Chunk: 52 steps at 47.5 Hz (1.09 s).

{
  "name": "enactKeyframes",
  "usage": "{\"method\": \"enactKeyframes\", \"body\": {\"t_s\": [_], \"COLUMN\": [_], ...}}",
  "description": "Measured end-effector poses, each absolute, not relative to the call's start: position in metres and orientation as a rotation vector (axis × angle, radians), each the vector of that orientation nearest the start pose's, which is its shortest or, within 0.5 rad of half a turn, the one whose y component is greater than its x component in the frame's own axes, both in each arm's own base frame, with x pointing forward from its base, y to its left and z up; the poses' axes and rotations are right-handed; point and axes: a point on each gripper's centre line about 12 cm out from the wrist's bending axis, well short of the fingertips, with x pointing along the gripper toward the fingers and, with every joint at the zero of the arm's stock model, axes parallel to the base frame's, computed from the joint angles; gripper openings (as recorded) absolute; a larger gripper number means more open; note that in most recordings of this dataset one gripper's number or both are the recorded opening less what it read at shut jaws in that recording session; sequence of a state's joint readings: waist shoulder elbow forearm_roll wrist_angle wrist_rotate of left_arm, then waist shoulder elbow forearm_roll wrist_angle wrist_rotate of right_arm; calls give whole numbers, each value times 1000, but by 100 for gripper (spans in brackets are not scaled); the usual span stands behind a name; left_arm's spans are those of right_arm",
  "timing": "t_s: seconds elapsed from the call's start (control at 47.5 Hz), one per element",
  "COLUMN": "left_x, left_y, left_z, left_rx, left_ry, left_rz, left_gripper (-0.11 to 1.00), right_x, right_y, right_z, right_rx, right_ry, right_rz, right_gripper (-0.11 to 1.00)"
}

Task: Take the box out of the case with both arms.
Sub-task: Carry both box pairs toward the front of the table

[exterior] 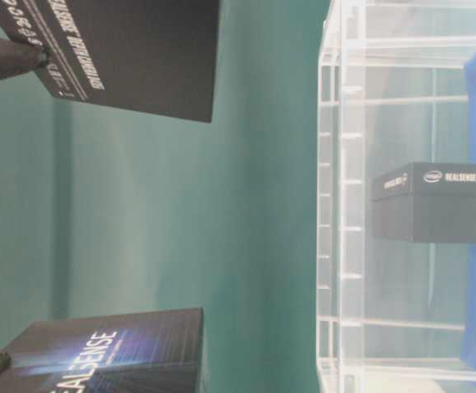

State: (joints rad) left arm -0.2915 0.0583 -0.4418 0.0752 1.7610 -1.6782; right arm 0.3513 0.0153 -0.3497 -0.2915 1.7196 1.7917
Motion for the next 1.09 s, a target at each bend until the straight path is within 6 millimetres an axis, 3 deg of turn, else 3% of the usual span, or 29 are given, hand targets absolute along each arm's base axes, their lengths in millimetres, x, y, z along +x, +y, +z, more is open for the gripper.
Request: {"method": "enactKeyframes", "body": {"t_s": [0.274,0.505,0.652,1.094], "left_x": [364,366,371,378], "left_y": [-100,-100,-100,-105], "left_z": [418,402,382,294], "left_rx": [-1154,-1132,-1123,-1137], "left_ry": [1111,1134,1119,1114], "left_rz": [962,997,1003,1040], "left_gripper": [64,64,64,64], "right_x": [357,359,366,380], "right_y": [95,96,99,108], "right_z": [413,404,379,294], "right_rx": [1118,1100,1048,1064], "right_ry": [892,905,943,983], "right_rz": [-1077,-1097,-1145,-1180], "right_gripper": [65,65,65,65]}}
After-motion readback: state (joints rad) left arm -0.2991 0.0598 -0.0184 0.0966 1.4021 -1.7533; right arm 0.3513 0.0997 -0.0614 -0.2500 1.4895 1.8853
